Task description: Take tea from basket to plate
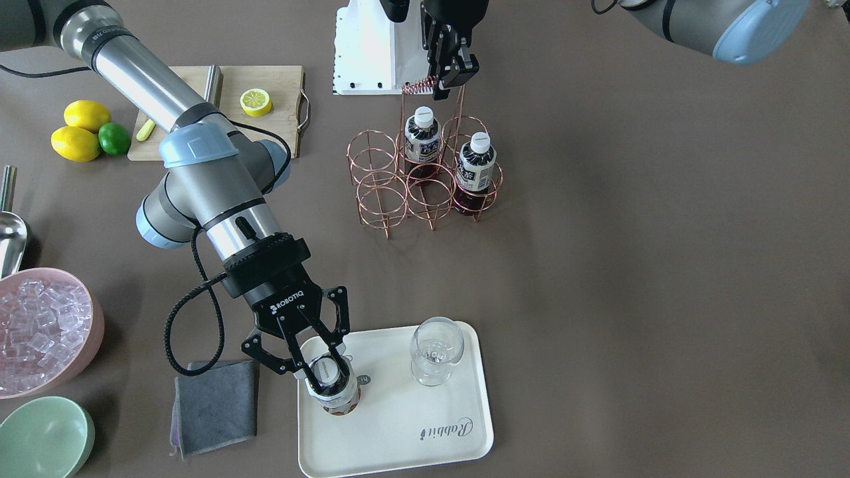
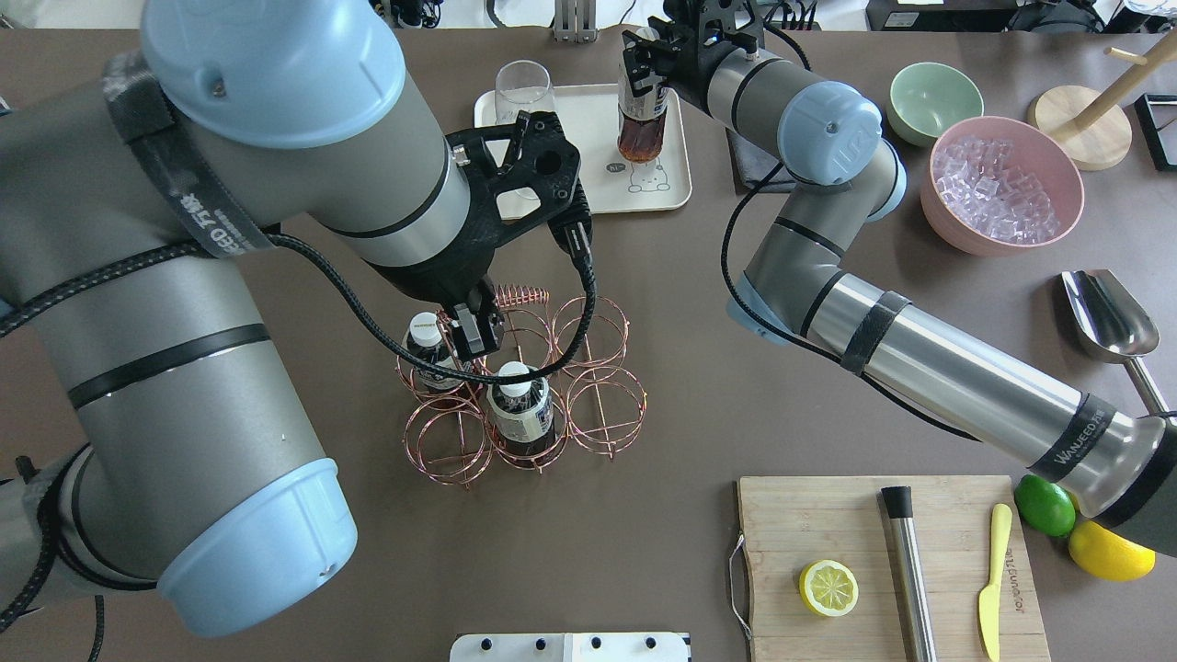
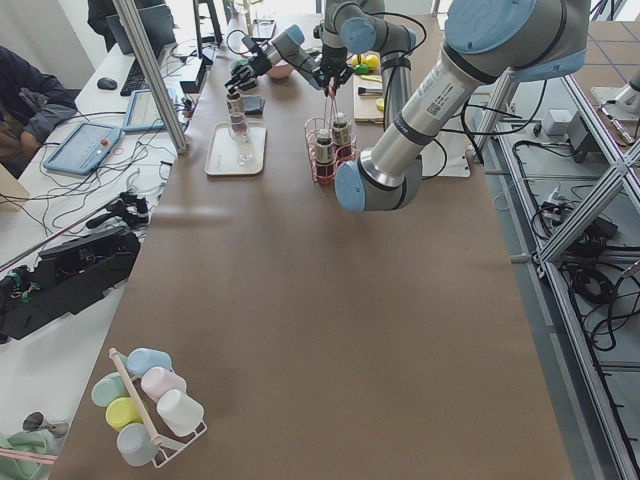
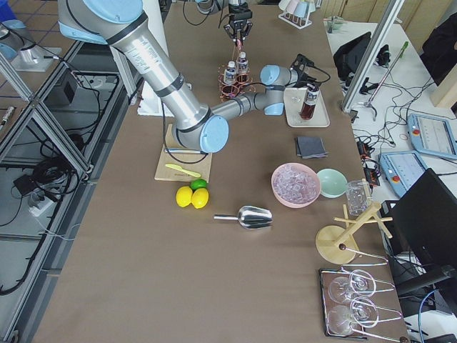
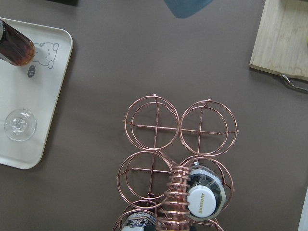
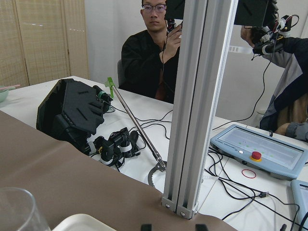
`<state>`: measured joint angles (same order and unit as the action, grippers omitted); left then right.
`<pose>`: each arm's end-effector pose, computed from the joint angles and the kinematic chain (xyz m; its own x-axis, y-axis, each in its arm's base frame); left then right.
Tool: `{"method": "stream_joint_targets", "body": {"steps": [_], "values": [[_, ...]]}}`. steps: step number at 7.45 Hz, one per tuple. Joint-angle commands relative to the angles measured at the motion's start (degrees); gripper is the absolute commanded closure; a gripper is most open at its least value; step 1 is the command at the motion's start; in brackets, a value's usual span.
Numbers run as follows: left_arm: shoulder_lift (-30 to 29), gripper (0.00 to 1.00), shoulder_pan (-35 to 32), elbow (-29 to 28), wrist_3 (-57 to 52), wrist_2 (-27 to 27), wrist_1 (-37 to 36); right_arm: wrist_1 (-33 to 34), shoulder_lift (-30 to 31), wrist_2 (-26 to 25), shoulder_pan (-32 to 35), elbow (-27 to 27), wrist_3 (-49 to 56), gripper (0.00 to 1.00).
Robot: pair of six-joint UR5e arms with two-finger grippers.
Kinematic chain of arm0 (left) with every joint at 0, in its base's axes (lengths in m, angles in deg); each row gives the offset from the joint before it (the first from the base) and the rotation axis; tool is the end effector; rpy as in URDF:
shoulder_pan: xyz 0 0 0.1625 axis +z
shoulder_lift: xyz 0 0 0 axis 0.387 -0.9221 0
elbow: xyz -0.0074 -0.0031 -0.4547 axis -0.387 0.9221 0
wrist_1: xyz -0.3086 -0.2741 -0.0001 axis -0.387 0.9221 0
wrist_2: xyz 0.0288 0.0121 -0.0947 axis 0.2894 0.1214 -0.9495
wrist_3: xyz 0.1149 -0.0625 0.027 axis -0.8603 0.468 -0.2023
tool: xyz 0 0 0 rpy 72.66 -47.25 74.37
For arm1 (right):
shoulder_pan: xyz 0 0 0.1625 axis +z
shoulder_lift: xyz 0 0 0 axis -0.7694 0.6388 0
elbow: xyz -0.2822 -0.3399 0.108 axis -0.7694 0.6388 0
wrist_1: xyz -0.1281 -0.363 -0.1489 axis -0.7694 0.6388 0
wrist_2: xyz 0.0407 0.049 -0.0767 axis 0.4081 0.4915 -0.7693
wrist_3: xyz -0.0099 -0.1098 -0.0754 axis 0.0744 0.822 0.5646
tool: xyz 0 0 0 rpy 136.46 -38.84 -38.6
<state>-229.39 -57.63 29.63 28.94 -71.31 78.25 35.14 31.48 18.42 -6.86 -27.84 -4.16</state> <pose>0.4310 -0.4032 0.0752 0.2530 0.9529 -0.1672 -0.5651 0.2859 0.7740 -0.4888 -0.6768 0.2578 0.6673 -0.5153 0.5378 -0.4371 0.3136 0.8429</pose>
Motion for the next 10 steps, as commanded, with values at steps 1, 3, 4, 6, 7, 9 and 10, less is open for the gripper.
{"method": "stream_joint_targets", "body": {"steps": [1,3,4,6,7,9,10], "values": [[-0.8,1.0,-1.9,0.0,-0.3,-0.3,-2.8,-0.1,-0.3,-1.0,-0.3,0.4,0.0,0.36],[-1.2,1.0,-5.8,0.0,-2.9,-2.2,-4.4,-0.1,-0.5,-1.0,-0.4,0.4,0.0,0.0],[-0.9,1.0,-10.2,0.1,-8.1,-5.1,-5.7,-0.1,-0.6,-1.0,-0.4,0.2,-0.3,0.0],[3.4,1.0,-19.3,0.1,-17.2,-11.3,-6.0,-0.1,-0.7,-0.9,-0.3,-1.3,-2.1,0.0],[6.8,1.0,-24.6,0.1,-22.6,-14.7,-7.2,0.0,-0.8,-1.0,-0.3,-1.7,-3.0,0.0],[13.7,1.0,-32.5,0.1,-31.4,-17.2,-7.6,0.5,-2.6,-1.0,-0.3,-1.8,-4.5,0.0],[16.4,1.0,-35.9,0.0,-35.9,-17.2,-9.0,3.7,-2.9,-0.6,-0.1,-3.7,-5.7,0.0]]}}
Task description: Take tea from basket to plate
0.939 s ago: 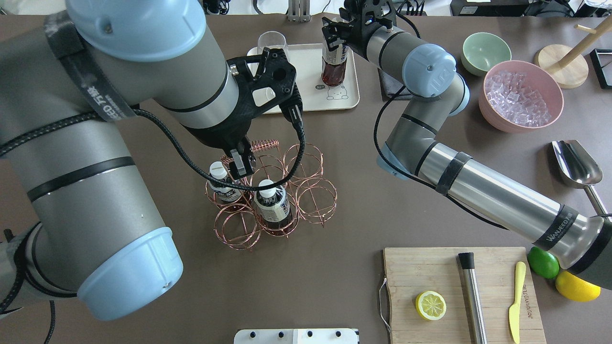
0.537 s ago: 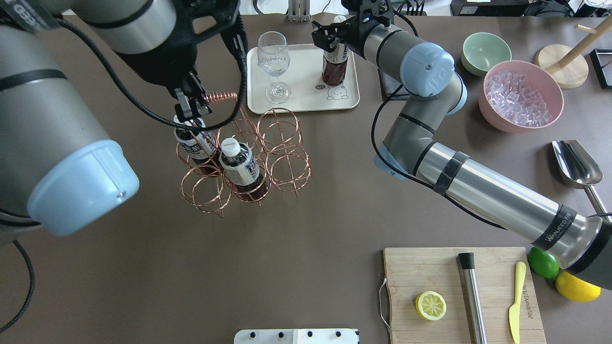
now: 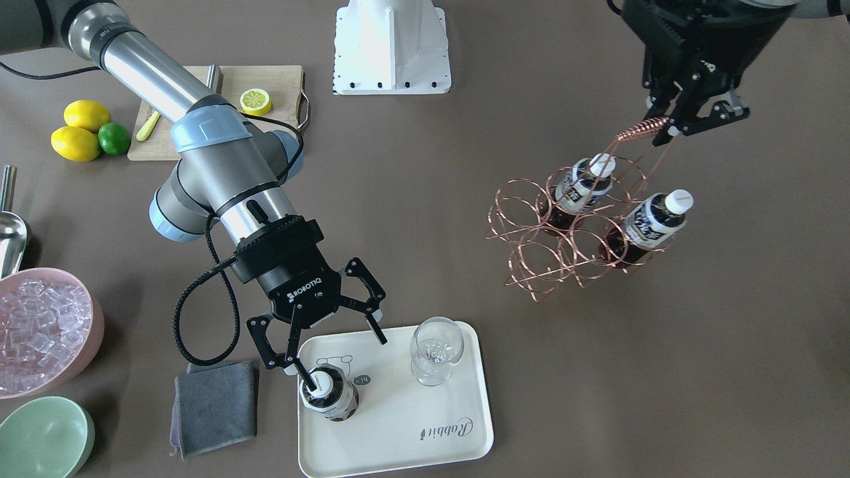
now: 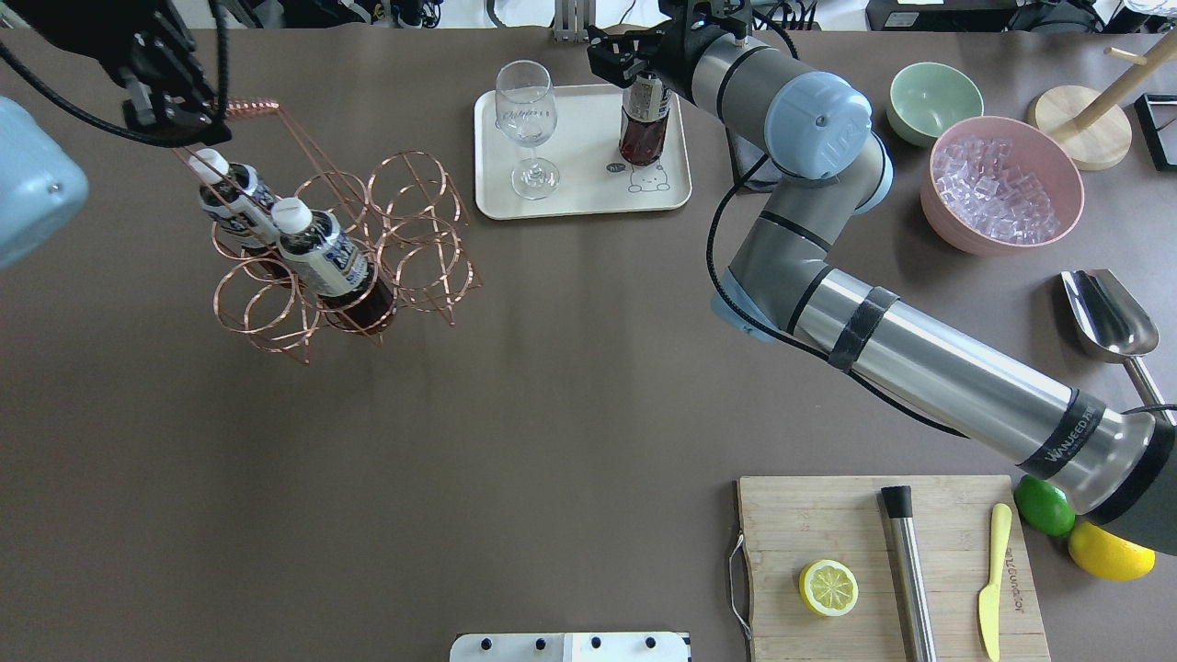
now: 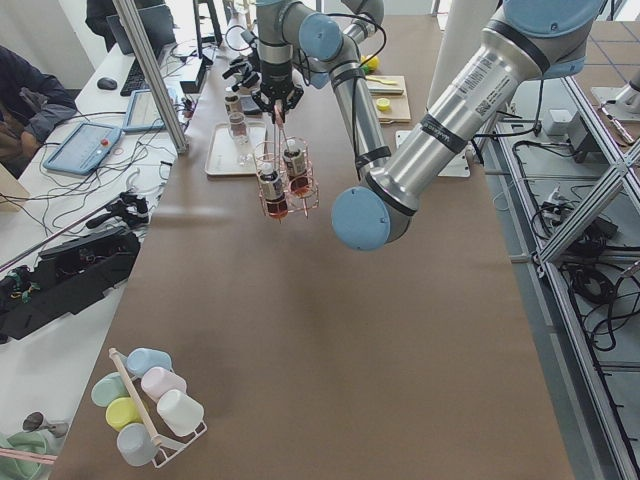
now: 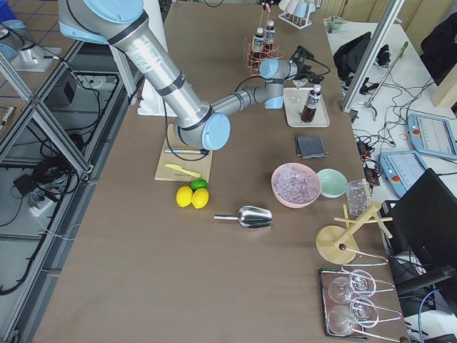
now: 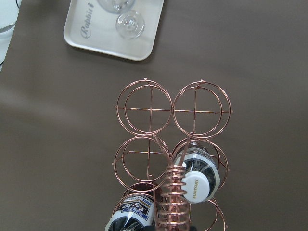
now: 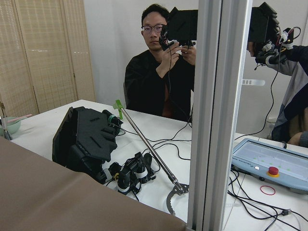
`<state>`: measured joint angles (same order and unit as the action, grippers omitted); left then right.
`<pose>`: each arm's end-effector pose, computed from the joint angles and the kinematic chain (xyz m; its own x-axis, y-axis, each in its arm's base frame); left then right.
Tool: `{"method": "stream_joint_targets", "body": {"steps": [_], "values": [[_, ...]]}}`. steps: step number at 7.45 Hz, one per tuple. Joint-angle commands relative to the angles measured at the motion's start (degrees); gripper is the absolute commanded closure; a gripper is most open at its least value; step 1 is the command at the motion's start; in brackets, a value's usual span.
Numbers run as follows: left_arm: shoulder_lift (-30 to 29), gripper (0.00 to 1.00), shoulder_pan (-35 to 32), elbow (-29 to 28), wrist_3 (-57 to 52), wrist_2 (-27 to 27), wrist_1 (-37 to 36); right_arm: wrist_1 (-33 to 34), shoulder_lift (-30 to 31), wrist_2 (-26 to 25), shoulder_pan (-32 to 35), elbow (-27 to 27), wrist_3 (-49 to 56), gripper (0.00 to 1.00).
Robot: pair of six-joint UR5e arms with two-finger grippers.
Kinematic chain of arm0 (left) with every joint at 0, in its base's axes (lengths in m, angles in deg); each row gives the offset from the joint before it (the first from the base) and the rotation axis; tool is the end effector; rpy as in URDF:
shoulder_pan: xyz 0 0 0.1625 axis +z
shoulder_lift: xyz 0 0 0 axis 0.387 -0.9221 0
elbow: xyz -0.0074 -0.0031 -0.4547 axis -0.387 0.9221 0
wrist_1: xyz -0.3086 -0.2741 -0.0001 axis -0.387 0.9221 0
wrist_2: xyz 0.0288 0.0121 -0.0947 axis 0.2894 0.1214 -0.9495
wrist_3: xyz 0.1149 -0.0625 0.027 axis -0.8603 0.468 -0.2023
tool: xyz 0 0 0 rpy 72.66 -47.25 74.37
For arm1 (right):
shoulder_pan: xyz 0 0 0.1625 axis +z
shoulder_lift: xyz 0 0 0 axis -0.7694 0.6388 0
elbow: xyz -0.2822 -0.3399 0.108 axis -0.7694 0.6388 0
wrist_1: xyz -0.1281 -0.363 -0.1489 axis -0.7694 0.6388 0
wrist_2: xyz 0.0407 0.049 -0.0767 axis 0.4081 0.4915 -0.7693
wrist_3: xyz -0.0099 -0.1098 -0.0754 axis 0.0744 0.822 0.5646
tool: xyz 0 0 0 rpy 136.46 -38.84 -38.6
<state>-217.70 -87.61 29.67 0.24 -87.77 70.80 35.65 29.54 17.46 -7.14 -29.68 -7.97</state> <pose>0.1975 -0.5411 0.1985 0.2763 0.9475 -0.1612 -0.6328 0.3056 0.7115 -0.4871 -0.6728 0.2154 0.6177 -0.5089 0.5996 -0.5181 0.3103 0.7970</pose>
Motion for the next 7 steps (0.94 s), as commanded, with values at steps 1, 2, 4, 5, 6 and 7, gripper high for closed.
{"method": "stream_joint_targets", "body": {"steps": [1,2,4,5,6,7], "values": [[7.0,1.0,-8.8,-0.2,-12.4,-0.8,-2.1,7.4,-1.1,0.3,0.3,-4.7,-1.9,0.0],[9.8,1.0,-11.9,-0.4,-17.6,-0.4,-2.1,9.9,-1.2,0.3,0.3,-6.3,-1.9,0.0],[12.9,1.0,-17.7,-2.8,-26.7,0.1,-2.1,13.9,-1.4,0.5,0.7,-8.3,-2.0,0.0],[14.0,1.0,-19.7,-4.3,-30.8,0.2,-1.8,20.9,-0.2,2.9,2.7,-12.6,-2.0,0.0],[14.2,1.0,-20.3,-7.8,-37.0,0.1,-1.6,28.2,0.7,7.0,5.3,-16.6,-2.0,0.0],[14.5,1.0,-20.8,-9.9,-40.8,0.1,-1.6,34.2,2.7,8.4,5.9,-20.2,-2.0,0.0]]}}
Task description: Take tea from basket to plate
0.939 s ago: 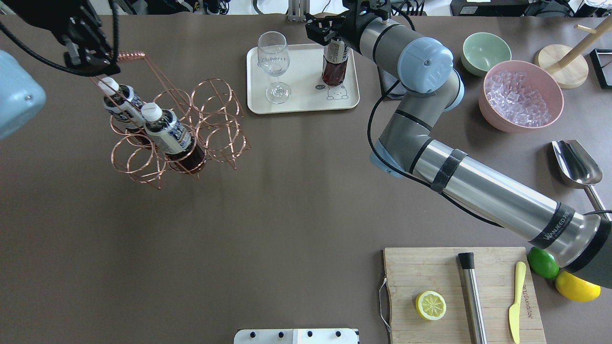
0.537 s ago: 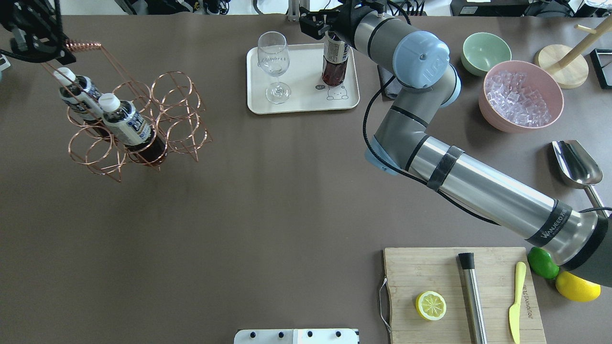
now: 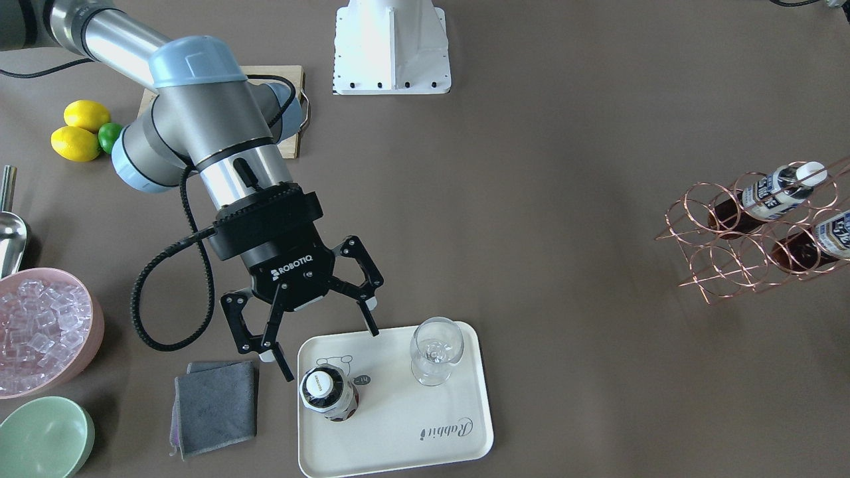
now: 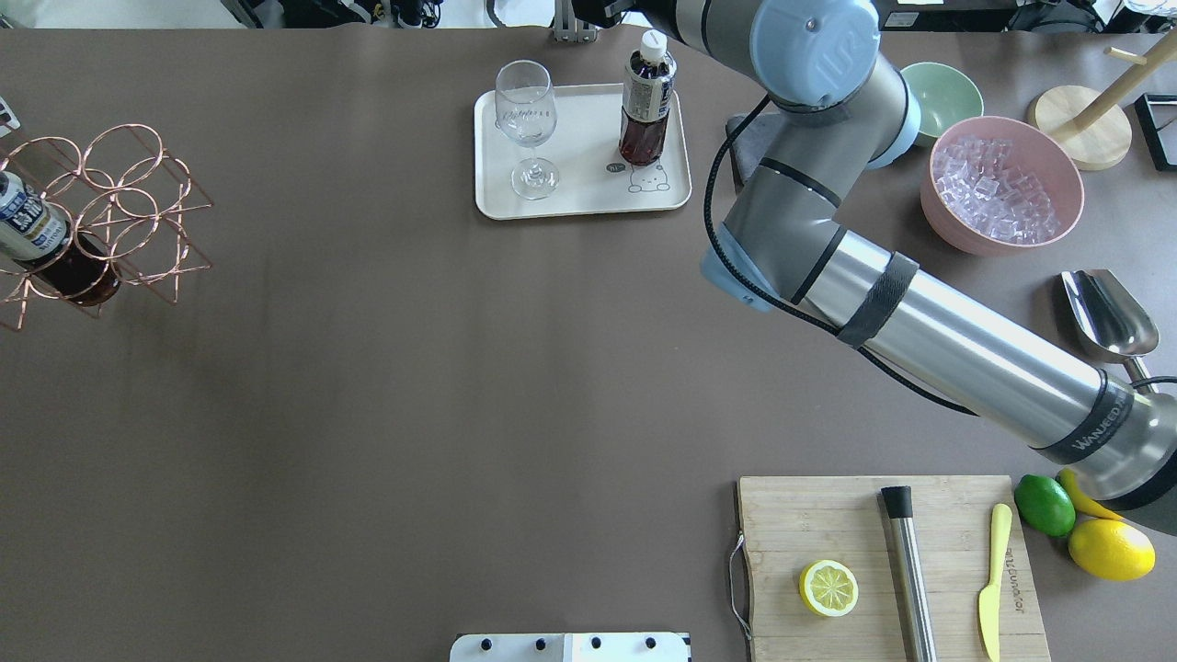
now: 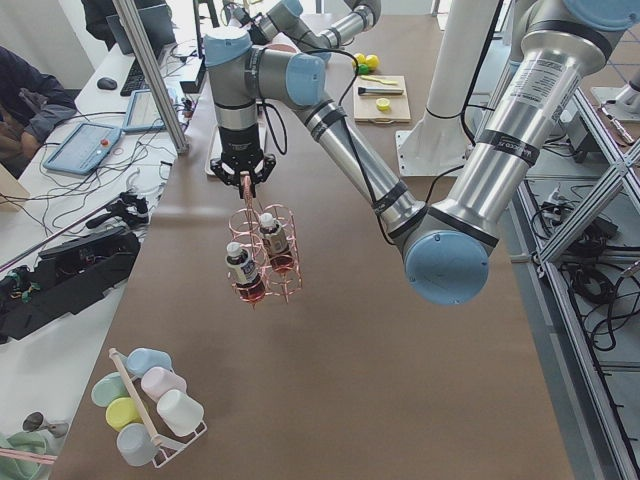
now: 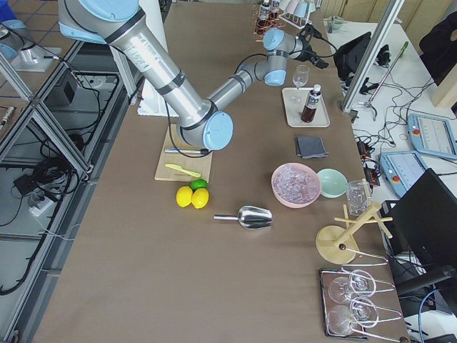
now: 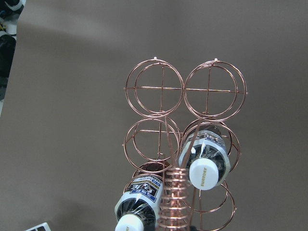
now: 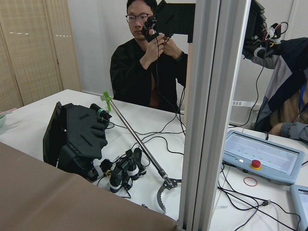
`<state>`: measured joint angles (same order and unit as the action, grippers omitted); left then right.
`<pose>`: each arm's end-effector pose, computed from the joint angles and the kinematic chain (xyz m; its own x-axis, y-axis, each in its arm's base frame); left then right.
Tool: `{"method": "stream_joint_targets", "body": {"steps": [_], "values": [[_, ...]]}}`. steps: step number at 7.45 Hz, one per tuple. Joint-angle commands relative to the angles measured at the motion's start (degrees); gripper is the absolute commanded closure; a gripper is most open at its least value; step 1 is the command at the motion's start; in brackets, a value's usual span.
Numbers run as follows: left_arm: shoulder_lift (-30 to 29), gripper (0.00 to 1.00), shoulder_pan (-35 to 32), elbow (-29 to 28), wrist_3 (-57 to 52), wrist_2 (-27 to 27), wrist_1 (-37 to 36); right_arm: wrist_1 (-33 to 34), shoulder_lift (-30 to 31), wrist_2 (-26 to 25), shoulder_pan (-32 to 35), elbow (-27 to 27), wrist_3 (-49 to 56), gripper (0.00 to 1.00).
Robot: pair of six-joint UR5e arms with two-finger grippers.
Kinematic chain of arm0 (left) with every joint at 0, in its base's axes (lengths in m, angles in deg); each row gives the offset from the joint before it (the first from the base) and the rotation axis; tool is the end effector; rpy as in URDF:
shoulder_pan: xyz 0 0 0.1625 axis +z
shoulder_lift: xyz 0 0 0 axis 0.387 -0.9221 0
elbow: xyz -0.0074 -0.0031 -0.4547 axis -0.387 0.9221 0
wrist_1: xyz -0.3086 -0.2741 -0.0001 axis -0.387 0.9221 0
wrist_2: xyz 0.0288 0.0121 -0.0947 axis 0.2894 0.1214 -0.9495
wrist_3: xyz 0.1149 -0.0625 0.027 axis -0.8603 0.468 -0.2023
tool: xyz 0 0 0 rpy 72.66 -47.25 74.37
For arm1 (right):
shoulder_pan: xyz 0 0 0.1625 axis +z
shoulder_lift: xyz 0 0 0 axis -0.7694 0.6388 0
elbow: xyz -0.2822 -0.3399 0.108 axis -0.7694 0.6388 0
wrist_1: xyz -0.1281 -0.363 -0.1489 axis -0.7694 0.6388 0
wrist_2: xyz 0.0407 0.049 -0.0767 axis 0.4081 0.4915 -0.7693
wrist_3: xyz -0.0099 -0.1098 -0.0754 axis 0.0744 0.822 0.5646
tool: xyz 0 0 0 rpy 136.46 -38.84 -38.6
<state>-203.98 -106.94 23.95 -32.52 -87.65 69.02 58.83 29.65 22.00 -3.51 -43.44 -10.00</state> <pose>0.0065 -0.5707 0.3740 0.2123 0.9722 -0.0990 -0.7539 0.2274 0.6164 -0.4318 -0.6745 0.1573 0.6639 -0.4346 0.6086 -0.4419 0.4286 0.7881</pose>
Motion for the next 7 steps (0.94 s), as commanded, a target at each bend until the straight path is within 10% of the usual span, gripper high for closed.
{"method": "stream_joint_targets", "body": {"steps": [1,4,7], "values": [[2.5,1.0,-1.5,-4.3,-8.7,0.0,1.9,15.0,3.0,4.0,2.3,-7.6,-0.4,0.0],[4.9,1.0,-0.8,-7.2,-8.8,2.6,10.3,45.6,7.3,10.8,9.2,-22.0,-0.4,0.0],[4.7,1.0,0.0,-10.3,-8.6,5.7,13.2,52.0,24.1,23.7,23.6,-30.8,15.1,0.0]]}}
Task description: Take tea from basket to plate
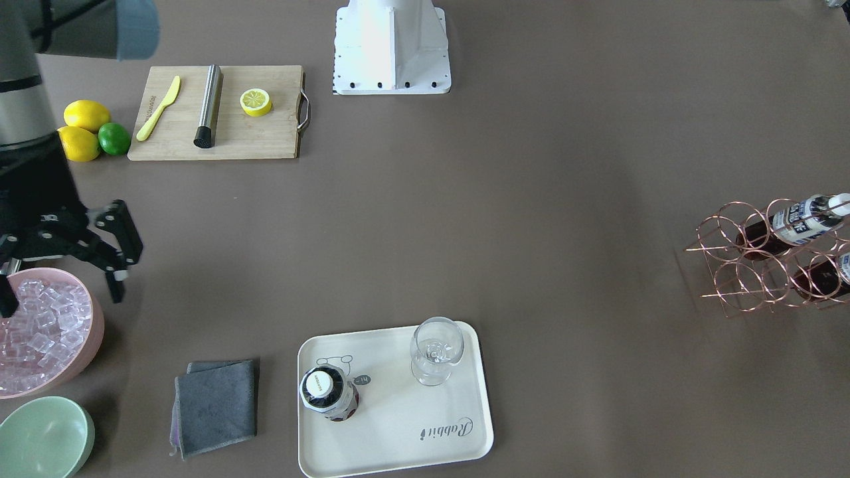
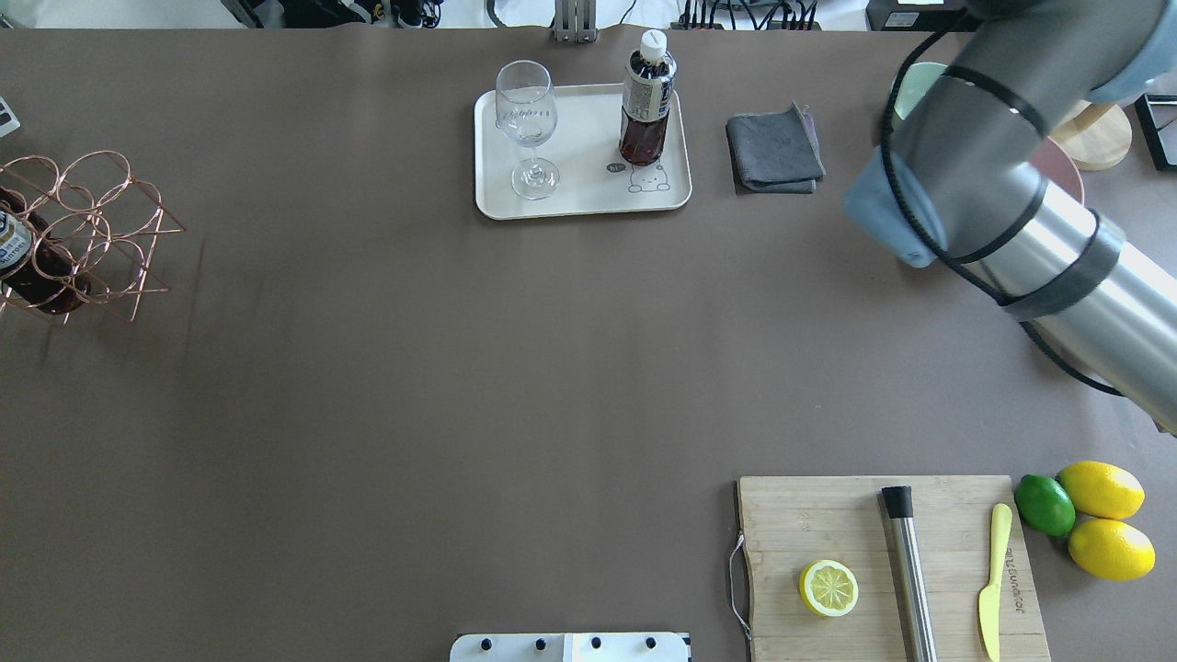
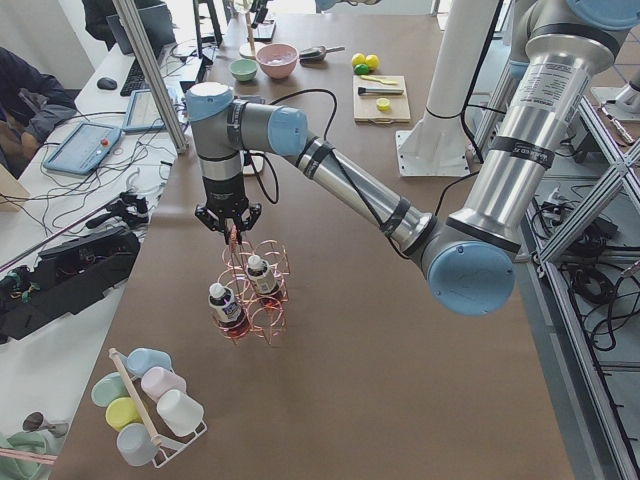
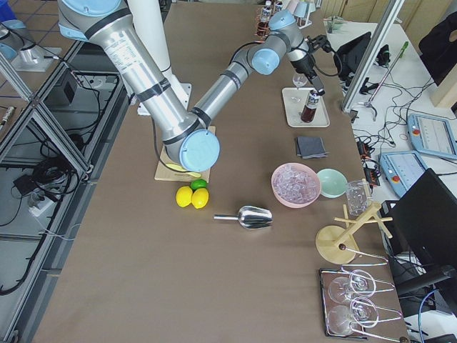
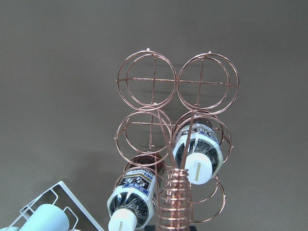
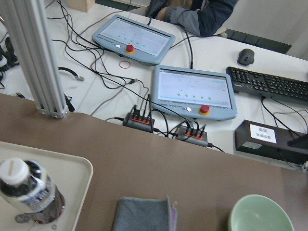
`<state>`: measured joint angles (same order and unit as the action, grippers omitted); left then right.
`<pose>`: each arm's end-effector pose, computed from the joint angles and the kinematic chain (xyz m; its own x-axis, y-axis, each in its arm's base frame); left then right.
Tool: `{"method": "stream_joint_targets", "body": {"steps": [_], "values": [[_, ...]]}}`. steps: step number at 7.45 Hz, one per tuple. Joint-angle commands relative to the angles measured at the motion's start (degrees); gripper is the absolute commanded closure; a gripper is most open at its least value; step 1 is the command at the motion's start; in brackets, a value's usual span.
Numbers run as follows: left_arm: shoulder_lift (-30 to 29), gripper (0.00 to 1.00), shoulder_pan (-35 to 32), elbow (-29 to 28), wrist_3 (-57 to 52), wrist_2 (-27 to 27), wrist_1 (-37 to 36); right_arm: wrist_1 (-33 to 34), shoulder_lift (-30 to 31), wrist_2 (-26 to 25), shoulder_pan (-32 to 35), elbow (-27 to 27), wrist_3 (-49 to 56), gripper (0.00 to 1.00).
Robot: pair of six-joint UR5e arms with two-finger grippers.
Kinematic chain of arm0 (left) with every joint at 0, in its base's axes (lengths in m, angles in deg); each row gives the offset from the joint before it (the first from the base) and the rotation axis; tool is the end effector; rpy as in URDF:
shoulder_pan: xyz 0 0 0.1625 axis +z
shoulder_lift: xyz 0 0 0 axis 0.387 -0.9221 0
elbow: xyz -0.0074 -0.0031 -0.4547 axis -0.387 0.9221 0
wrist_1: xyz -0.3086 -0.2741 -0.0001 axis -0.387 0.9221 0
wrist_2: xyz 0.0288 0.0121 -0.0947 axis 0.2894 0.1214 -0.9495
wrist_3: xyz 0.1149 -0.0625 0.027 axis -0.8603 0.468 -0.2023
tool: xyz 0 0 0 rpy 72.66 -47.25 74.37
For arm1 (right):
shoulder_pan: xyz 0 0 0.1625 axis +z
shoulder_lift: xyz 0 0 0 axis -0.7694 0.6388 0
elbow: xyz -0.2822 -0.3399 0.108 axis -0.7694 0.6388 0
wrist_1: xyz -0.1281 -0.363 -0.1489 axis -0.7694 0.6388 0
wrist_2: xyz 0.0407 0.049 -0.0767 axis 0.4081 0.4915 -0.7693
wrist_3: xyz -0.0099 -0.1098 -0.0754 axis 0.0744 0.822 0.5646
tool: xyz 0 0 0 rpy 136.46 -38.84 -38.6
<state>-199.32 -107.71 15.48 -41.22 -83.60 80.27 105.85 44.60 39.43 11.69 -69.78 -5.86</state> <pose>-0.0068 -0.5939 0.4645 0.1196 0.9926 -0.0226 -0.8185 0.1114 0.5637 -0.2188 -0.6384 0.2717 0.8302 -0.1672 0.5318 -0.1900 0.8120 0.5519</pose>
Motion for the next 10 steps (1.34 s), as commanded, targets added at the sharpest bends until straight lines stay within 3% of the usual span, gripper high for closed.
{"method": "stream_joint_targets", "body": {"steps": [1,2,3,4,6,7,8,10], "values": [[0.0,1.0,1.1,-3.6,0.3,3.3,5.1,11.3,11.0,8.0,12.7,-4.4,20.2,0.0],[0.1,1.0,2.7,-3.7,0.6,4.0,5.8,18.3,11.6,13.0,16.8,-4.0,25.2,0.0],[0.2,1.0,4.5,-3.7,2.1,4.1,6.0,21.1,14.4,17.2,20.4,-3.9,28.8,0.0],[0.2,1.0,4.9,-3.6,2.7,4.1,6.0,20.8,19.9,20.6,23.2,-3.2,34.6,0.0],[0.3,1.0,5.1,-3.1,3.5,4.0,6.0,20.5,24.0,29.5,26.3,3.8,39.8,0.0],[0.9,1.0,5.1,-2.6,3.6,3.7,5.9,18.3,24.4,33.3,26.6,9.6,43.3,0.0],[1.4,1.0,5.1,-2.1,3.6,3.6,5.9,11.6,24.5,34.2,26.7,14.9,43.1,0.0],[2.2,1.0,4.7,-1.3,3.5,3.5,5.8,8.2,24.9,34.2,26.7,16.5,42.9,0.0]]}}
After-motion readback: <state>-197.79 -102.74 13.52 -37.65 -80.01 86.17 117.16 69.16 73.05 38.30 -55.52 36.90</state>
